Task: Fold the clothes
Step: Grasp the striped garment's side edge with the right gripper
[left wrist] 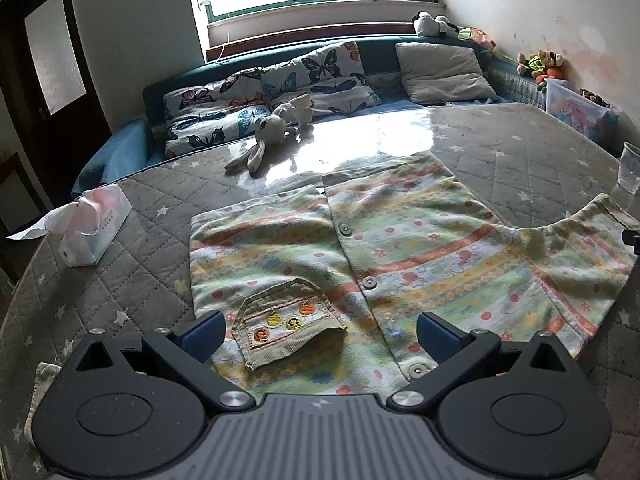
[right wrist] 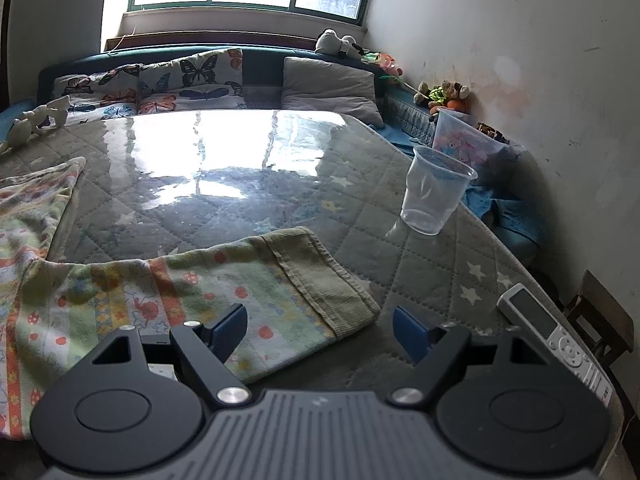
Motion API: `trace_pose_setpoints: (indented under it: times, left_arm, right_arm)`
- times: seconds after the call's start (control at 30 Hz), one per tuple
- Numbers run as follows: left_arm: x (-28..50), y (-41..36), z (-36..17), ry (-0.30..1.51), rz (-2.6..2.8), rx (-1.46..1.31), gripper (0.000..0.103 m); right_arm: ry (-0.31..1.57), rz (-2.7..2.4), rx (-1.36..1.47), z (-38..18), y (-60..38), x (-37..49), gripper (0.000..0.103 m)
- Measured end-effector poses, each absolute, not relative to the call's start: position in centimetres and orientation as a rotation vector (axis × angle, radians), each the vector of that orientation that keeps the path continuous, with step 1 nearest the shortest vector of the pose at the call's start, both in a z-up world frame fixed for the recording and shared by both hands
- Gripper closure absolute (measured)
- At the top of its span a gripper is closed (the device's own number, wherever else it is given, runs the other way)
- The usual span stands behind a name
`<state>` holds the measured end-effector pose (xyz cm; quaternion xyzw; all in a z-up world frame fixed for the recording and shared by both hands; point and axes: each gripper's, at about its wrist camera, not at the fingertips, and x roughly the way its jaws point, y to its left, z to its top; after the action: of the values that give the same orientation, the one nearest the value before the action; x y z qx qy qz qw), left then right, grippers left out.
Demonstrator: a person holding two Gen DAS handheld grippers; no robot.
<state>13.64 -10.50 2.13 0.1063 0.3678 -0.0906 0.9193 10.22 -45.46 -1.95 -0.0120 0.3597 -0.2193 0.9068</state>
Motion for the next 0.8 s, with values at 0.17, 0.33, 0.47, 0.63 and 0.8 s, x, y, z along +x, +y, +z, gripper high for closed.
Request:
trace_pose_setpoints:
  times: [0.17,0.33,0.47,0.63,0.8]
  left_arm:
    - [13.7,-10.6,2.0,0.759,-0.180,0.220,0.000]
    - [13.8,-10.8,2.0,0.758,-0.179,0.224,0.000]
    - [14.0,-11.0,2.1,0.752,-0.178,0.228,0.000]
    - [14.5,-11.8,2.0,0.754,-0.190,0.234,0.000]
    - [15.2,-13.0,1.3,0.775,-0.207,0.245,0.000]
  right_arm:
    - [0.741,-0.451,-0.022,-1.9,-45.6,10.3,0.021]
    - [0.743,-0.438,0.023,-2.1,-46.5,10.3,0.021]
    - [0.732,-0.400,0.135,-2.5,-48.5,9.9,0.025]
    - [0.727,-0.382,0.202,-3.2,-50.3,9.5,0.030]
    - [0.723,-0.384,0.204,-3.3,-50.6,9.5,0.044]
